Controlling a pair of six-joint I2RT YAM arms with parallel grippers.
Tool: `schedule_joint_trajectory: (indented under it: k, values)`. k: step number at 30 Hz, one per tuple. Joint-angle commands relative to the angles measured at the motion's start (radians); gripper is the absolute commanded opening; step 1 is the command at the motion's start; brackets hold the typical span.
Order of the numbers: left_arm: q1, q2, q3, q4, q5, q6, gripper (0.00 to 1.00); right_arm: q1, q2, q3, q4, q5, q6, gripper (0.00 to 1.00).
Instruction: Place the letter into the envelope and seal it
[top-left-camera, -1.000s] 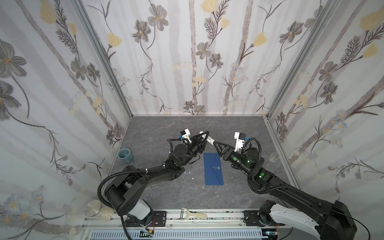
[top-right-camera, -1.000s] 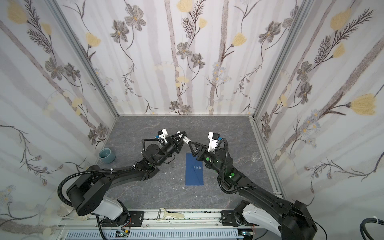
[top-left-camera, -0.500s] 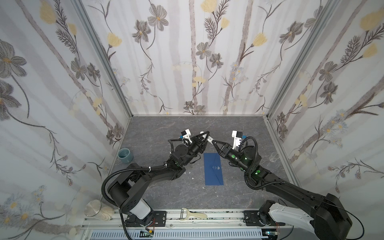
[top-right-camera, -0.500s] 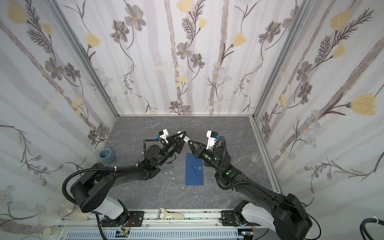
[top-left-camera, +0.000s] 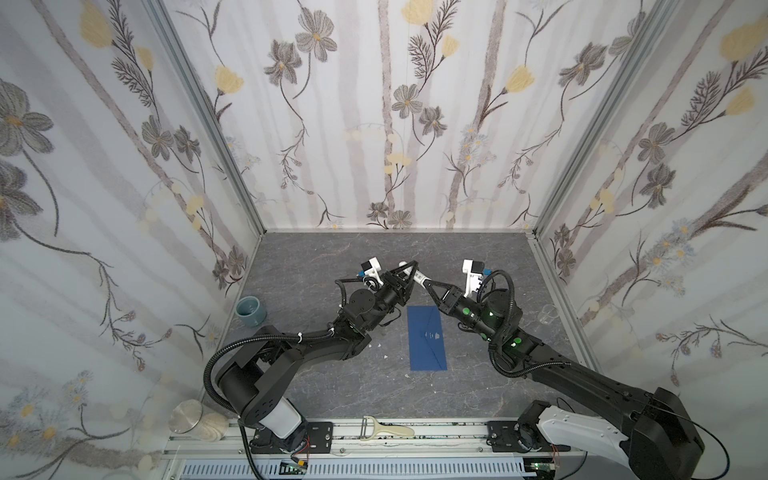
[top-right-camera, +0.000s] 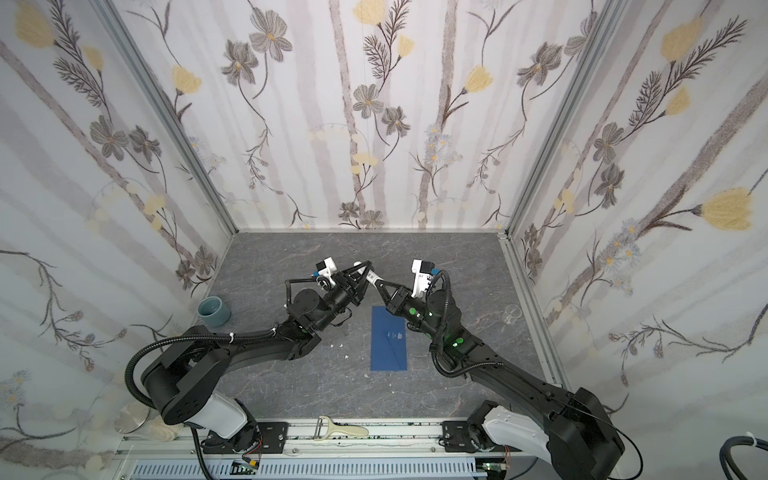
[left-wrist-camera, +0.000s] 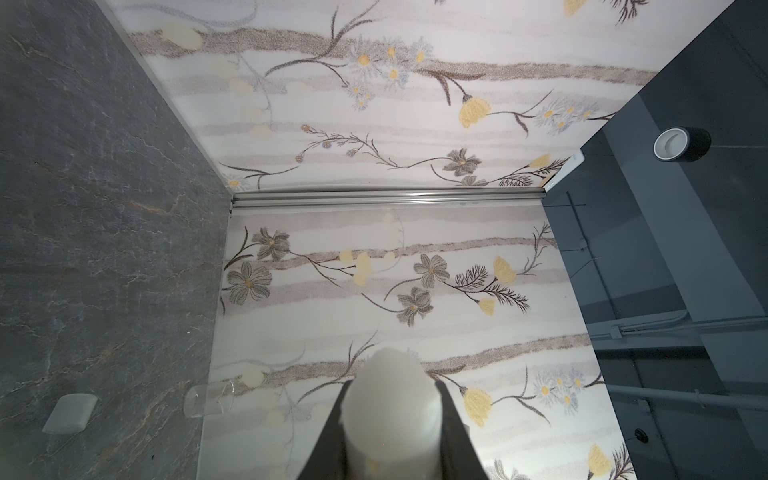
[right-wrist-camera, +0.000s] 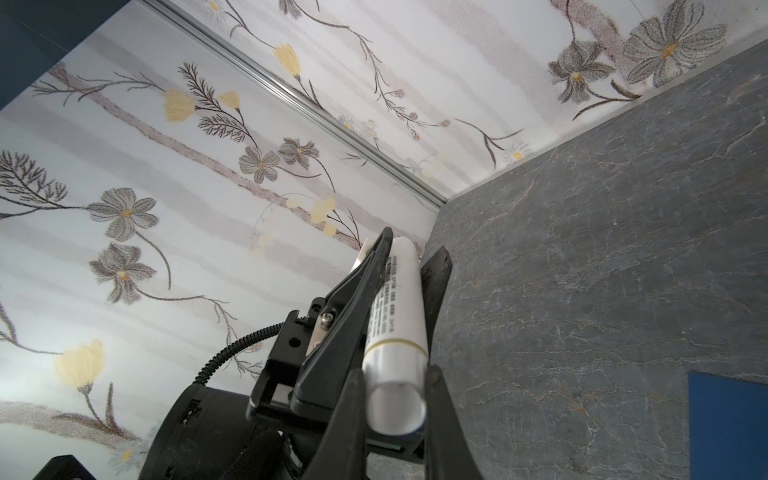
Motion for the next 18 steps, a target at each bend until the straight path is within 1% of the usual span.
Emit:
schedule_joint_trajectory:
  k: [1, 5, 6, 10, 12, 16, 18]
  values:
    - [-0.005, 0.01, 0.002, 0.03, 0.069, -0.041, 0.0, 0.005, -0.007, 0.054, -0.116, 0.025, -0.123, 0.11]
    - [-0.009, 0.003, -0.011, 0.029, 0.092, -0.061, 0.0, 0.009, -0.021, 0.109, -0.282, 0.1, -0.258, 0.09]
    - [-0.009, 0.003, -0.015, 0.029, 0.098, -0.068, 0.0, 0.01, -0.023, 0.145, -0.315, 0.116, -0.296, 0.09]
    - [-0.011, -0.003, -0.021, 0.028, 0.12, -0.084, 0.0, 0.024, -0.02, 0.205, -0.436, 0.181, -0.422, 0.08]
    - [-0.012, -0.006, -0.02, 0.027, 0.132, -0.09, 0.0, 0.042, -0.017, 0.232, -0.494, 0.232, -0.489, 0.08]
    - [-0.011, -0.011, -0.01, 0.023, 0.151, -0.091, 0.0, 0.102, -0.007, 0.276, -0.565, 0.34, -0.633, 0.07]
    - [-0.011, -0.01, -0.004, 0.02, 0.162, -0.092, 0.0, 0.162, 0.007, 0.304, -0.603, 0.42, -0.706, 0.07]
